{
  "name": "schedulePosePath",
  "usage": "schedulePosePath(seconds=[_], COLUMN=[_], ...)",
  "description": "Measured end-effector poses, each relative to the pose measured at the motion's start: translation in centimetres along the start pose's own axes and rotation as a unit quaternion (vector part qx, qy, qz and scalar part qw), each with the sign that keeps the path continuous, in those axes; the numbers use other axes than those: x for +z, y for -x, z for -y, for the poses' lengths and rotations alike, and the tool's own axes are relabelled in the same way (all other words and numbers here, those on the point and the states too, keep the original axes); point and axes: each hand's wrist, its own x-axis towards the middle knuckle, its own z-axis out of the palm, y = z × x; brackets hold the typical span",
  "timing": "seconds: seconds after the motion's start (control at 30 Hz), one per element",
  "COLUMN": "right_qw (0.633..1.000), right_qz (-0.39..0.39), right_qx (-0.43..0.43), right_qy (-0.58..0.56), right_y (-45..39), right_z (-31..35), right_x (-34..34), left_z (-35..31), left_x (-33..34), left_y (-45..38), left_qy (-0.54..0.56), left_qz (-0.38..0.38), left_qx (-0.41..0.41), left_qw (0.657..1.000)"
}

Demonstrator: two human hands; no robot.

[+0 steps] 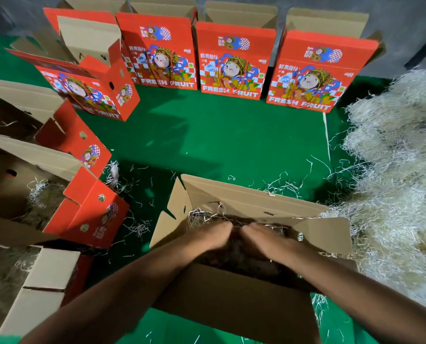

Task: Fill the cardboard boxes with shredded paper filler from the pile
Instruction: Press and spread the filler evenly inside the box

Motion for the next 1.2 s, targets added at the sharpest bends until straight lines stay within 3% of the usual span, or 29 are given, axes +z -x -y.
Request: schedulePosePath(seconds=[0.13, 0.23, 0.37, 0.47, 0.53, 0.6, 0.7, 0.8, 0.87, 1.03, 1.17, 1.2], right_qw=[0.997, 0.996, 0.997, 0.991, 0.989, 0.995, 0.991, 0.977, 0.967, 0.932, 0.932, 0.944], right_qz=[-0.005, -0.056, 0.028, 0.108, 0.121, 0.050, -0.008, 0.104, 0.138, 0.188, 0.229, 0.207], right_qx=[0.039, -0.023, 0.025, 0.058, 0.087, 0.087, 0.130, 0.165, 0.143, 0.209, 0.198, 0.204], right_qy=[-0.066, 0.068, 0.065, 0.043, -0.005, -0.014, -0.022, 0.082, 0.161, 0.228, 0.198, 0.154], right_y=[1.3, 3.3, 4.7, 4.3, 3.3, 2.5, 1.0, -0.3, -0.8, -1.0, -0.4, -0.1], right_z=[0.0, -0.4, -1.3, -0.7, -0.3, -0.2, -0.1, 1.2, 1.6, 0.8, 1.0, 1.1], right_x=[-1.1, -0.3, 0.8, 0.2, -0.9, -1.7, -1.0, 0.2, 0.9, 3.1, 1.7, 1.2], left_z=[-0.5, -0.1, 0.7, 0.1, -0.1, -0.4, -1.2, 0.0, 1.9, 2.4, 1.2, 0.9], left_x=[-1.8, -2.8, -4.0, -3.5, -3.5, -3.9, -3.9, -2.3, -0.9, -0.5, -0.1, -0.2], left_y=[0.5, 1.5, 2.9, 3.5, 3.7, 3.7, 2.8, 2.5, 2.6, 1.8, 1.4, 2.0], left_qy=[-0.043, -0.137, -0.254, -0.339, -0.317, -0.271, -0.190, -0.116, -0.086, -0.074, -0.080, -0.091], left_qz=[0.021, 0.028, 0.039, 0.102, 0.116, 0.119, 0.046, 0.049, 0.055, 0.059, 0.068, 0.058], left_qx=[0.014, 0.018, -0.026, -0.036, -0.041, -0.051, -0.019, -0.005, 0.000, -0.018, -0.050, -0.045], left_qw=[0.999, 0.990, 0.966, 0.935, 0.941, 0.954, 0.981, 0.992, 0.995, 0.995, 0.993, 0.993])
